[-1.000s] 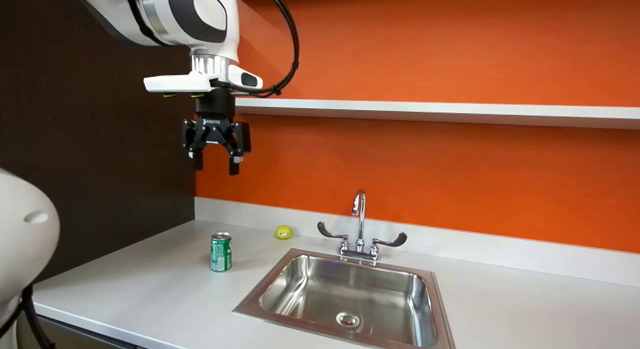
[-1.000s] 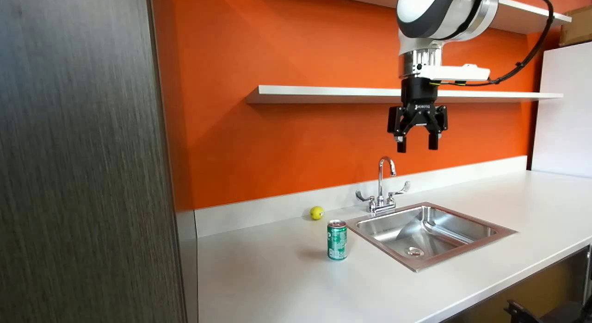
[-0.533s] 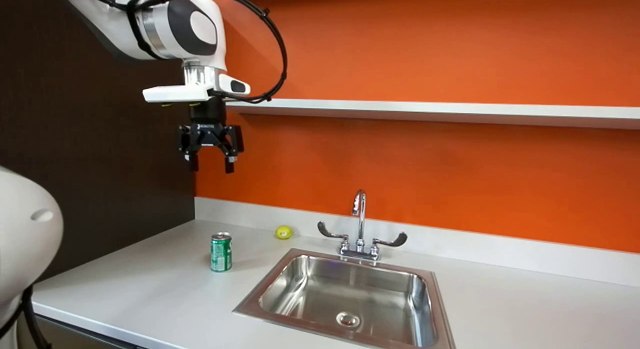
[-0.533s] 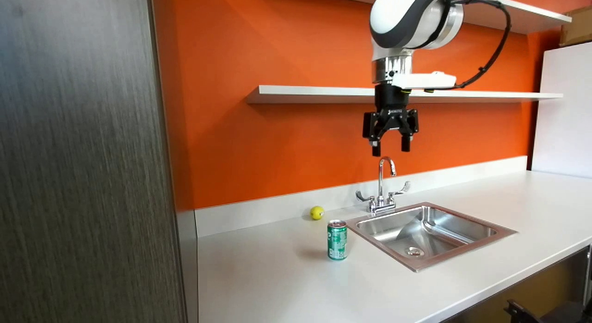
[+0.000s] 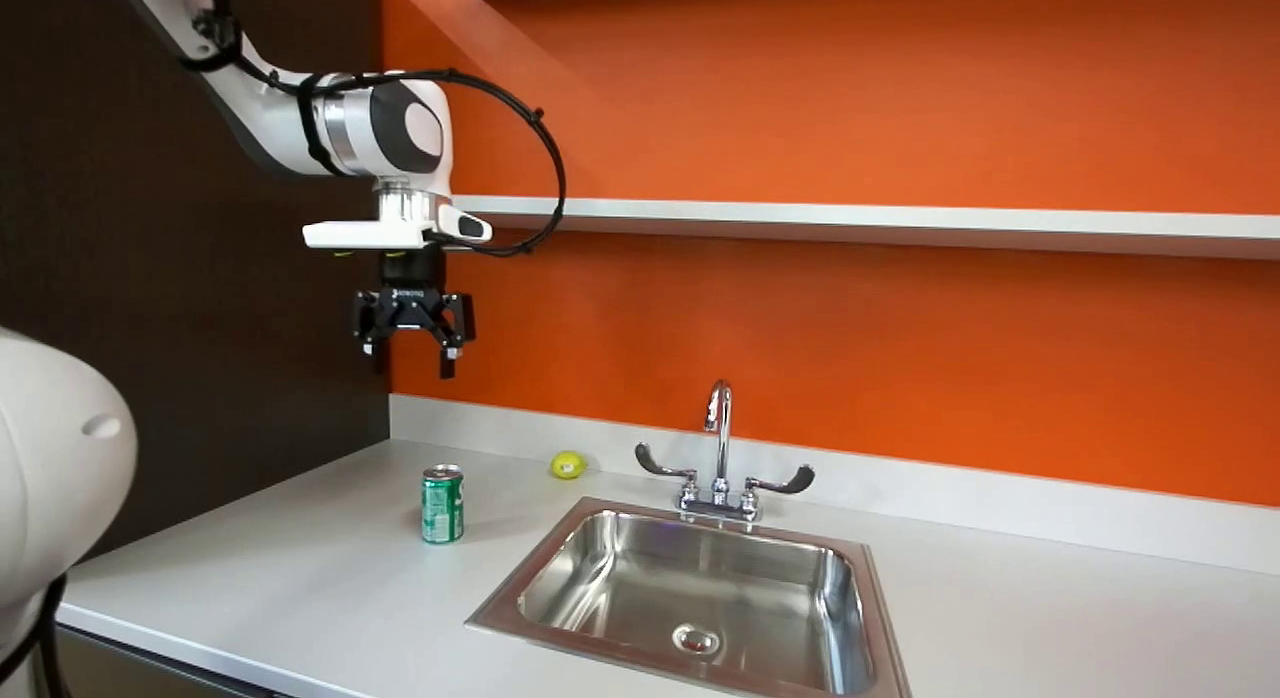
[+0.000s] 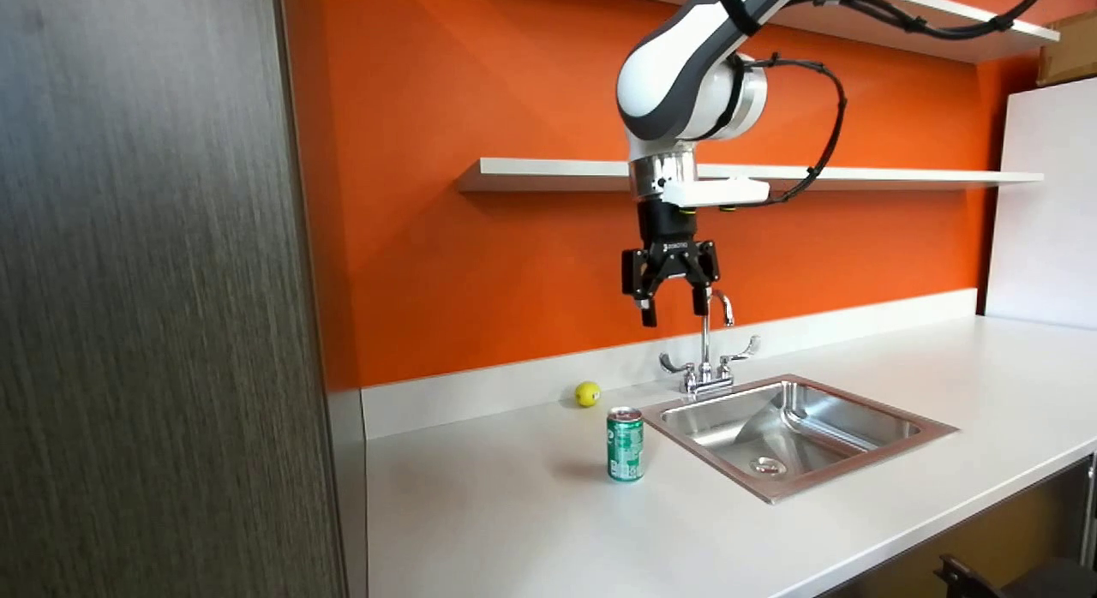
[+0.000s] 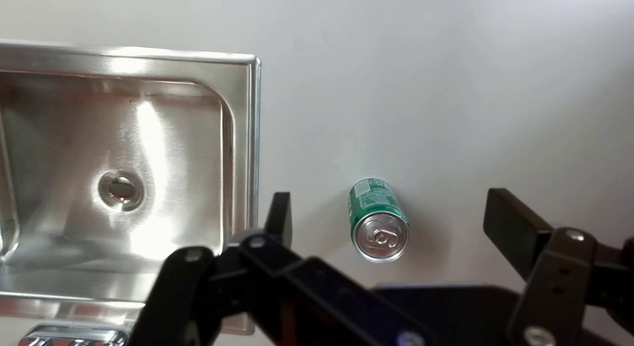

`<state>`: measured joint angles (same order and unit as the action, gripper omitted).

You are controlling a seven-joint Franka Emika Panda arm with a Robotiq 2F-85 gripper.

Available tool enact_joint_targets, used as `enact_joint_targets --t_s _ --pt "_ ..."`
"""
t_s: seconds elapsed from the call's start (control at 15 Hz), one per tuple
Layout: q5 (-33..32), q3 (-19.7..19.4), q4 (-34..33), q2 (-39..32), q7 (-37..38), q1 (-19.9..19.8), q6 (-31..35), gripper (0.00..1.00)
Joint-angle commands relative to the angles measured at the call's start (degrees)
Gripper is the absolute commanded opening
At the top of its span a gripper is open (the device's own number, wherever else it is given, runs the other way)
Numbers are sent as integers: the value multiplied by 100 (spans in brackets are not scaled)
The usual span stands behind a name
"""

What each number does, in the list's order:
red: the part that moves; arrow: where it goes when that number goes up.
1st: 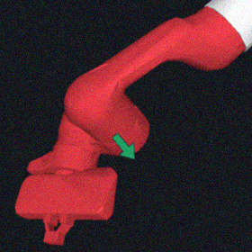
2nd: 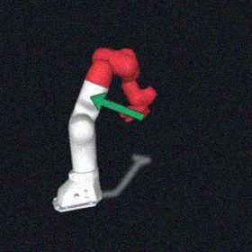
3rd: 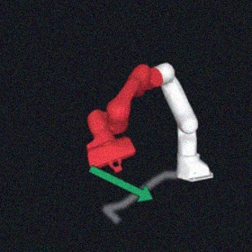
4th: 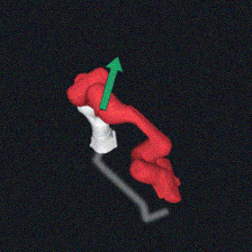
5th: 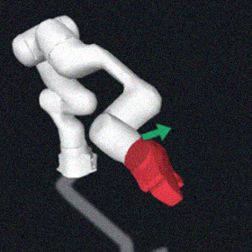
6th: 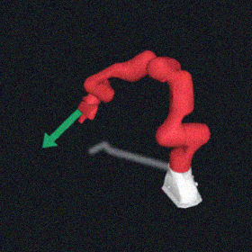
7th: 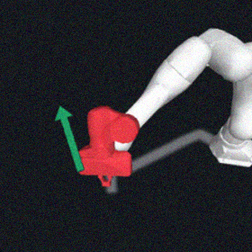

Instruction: Put the green can into the sink

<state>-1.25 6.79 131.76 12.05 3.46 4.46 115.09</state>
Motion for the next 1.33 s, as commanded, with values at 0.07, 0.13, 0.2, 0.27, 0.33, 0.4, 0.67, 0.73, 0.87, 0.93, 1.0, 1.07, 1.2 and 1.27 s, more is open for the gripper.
enact_joint_targets --t_s 0.07,0.13,0.2,0.27,0.33,0.4,0.67,0.73,0.87,0.93,1.0,1.07,1.2,1.27 --pt "149 28 -499 -813 200 109 125 100" --pt "173 27 -537 -944 265 124 217 100" --pt "217 24 -565 -1065 335 137 300 100" --pt "271 25 -564 -1155 396 156 384 100" --pt "304 27 -565 -1241 490 171 478 100" --pt "337 27 -554 -1309 575 186 557 100" --pt "381 38 -513 -1581 891 269 883 100" --pt "388 40 -511 -1648 915 291 975 100" --pt "386 39 -505 -1769 984 334 1141 100" --pt "331 32 -506 -1845 1081 359 1253 100" --pt "343 27 -504 -1912 1085 373 1359 100" --pt "301 13 -510 -1994 1173 389 1462 100" --pt "185 -28 -522 -2147 1340 411 1617 100" --pt "134 -52 -509 -2200 1432 417 1706 100"
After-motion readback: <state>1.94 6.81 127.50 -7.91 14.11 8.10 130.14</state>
